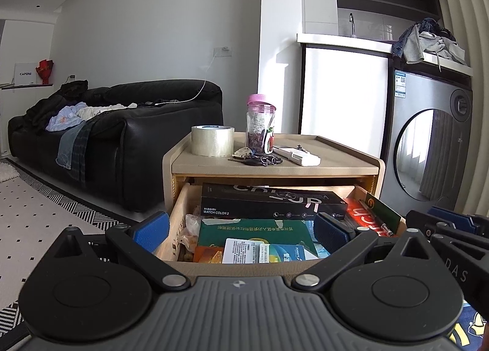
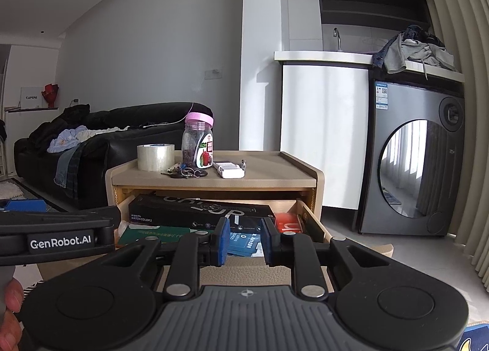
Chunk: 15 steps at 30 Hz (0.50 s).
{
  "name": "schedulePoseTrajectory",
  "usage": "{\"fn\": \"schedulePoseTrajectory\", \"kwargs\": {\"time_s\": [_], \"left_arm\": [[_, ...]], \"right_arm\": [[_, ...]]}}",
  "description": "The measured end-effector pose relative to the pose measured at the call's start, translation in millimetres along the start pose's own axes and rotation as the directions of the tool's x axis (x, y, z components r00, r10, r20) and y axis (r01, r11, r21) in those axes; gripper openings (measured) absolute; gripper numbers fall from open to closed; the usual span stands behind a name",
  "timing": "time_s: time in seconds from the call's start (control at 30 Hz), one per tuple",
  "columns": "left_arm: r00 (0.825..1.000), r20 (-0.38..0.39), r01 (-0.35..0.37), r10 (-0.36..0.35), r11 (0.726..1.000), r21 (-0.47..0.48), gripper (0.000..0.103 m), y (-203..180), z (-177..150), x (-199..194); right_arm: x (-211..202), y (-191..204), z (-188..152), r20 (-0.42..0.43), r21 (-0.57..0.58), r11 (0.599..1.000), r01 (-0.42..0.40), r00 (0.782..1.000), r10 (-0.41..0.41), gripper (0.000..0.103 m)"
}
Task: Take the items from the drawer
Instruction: 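Move the left tool over the open drawer toward the black pen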
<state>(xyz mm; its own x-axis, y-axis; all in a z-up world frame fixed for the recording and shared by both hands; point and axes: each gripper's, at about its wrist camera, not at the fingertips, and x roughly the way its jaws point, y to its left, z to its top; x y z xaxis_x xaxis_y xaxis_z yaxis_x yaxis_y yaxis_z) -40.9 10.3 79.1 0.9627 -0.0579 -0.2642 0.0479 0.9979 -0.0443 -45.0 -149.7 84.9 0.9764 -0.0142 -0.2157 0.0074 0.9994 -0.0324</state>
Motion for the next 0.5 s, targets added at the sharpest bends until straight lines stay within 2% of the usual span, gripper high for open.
{"fn": "schedulePoseTrajectory", "kwargs": {"time_s": [0.5], "left_arm": [[1.0, -0.027, -0.007, 0.008, 1.0, 0.008, 0.103, 0, 12, 32]], "right_arm": [[29, -4, 10, -0.026, 0.001, 1.0, -0.012, 1.0, 0.012, 0.025]]}}
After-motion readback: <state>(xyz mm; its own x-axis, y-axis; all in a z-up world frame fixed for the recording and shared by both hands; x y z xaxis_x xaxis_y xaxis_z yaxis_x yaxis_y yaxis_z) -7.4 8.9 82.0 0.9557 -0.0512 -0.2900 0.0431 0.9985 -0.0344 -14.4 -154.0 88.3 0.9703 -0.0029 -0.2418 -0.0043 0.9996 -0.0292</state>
